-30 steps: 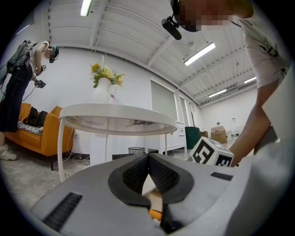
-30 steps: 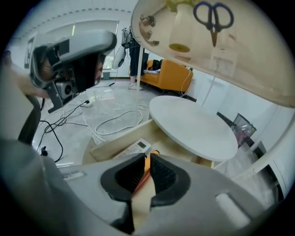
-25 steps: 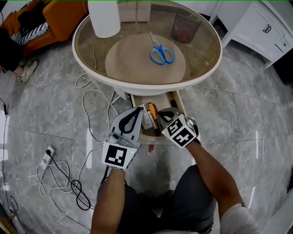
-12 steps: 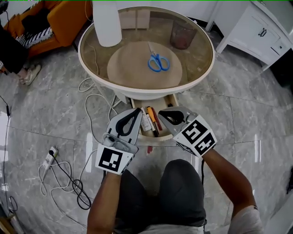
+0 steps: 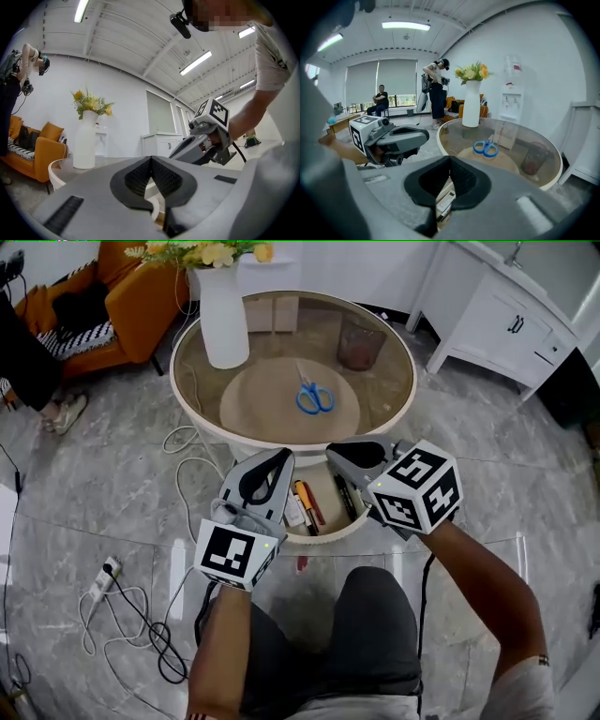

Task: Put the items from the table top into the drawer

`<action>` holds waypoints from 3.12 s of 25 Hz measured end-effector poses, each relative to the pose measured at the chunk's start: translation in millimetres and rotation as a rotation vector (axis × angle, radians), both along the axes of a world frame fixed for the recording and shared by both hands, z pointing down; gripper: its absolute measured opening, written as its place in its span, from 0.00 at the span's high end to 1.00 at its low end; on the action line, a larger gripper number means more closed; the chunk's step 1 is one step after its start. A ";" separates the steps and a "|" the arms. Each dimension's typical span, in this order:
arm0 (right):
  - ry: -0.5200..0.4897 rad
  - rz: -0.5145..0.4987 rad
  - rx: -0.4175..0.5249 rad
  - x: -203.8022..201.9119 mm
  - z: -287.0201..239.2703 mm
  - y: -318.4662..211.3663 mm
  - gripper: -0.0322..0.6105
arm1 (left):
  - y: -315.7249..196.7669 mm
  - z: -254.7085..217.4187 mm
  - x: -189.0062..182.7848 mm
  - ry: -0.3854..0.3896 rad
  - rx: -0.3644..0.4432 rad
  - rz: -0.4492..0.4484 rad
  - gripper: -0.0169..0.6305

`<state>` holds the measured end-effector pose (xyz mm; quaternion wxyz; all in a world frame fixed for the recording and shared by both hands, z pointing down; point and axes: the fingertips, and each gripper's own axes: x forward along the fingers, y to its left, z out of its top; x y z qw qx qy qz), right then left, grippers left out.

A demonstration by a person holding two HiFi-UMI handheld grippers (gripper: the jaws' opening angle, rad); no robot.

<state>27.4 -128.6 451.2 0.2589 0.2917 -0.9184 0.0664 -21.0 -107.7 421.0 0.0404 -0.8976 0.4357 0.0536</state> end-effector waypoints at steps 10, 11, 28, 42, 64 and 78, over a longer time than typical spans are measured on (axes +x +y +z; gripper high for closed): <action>0.037 0.114 -0.091 -9.5 -19.9 -59.9 0.88 | -7.0 -24.9 -9.3 -0.040 -0.018 0.018 0.97; 0.046 0.128 -0.101 -11.1 -18.1 -66.6 0.87 | -7.6 -25.1 -10.8 -0.042 -0.020 0.016 0.97; 0.177 0.365 -0.236 -12.0 21.3 -131.9 0.77 | 15.7 -20.1 -37.9 -0.074 -0.008 -0.007 0.97; 0.208 0.414 -0.279 -2.4 37.3 -141.1 0.78 | 18.2 -10.4 -51.2 -0.080 -0.005 -0.035 0.97; 0.109 0.360 -0.190 3.3 9.8 -121.6 0.83 | 14.6 -12.1 -37.9 -0.081 -0.021 -0.004 0.97; 0.105 0.164 -0.158 -5.4 -13.0 -41.1 0.83 | 6.5 -11.0 -24.8 -0.078 -0.027 0.007 0.97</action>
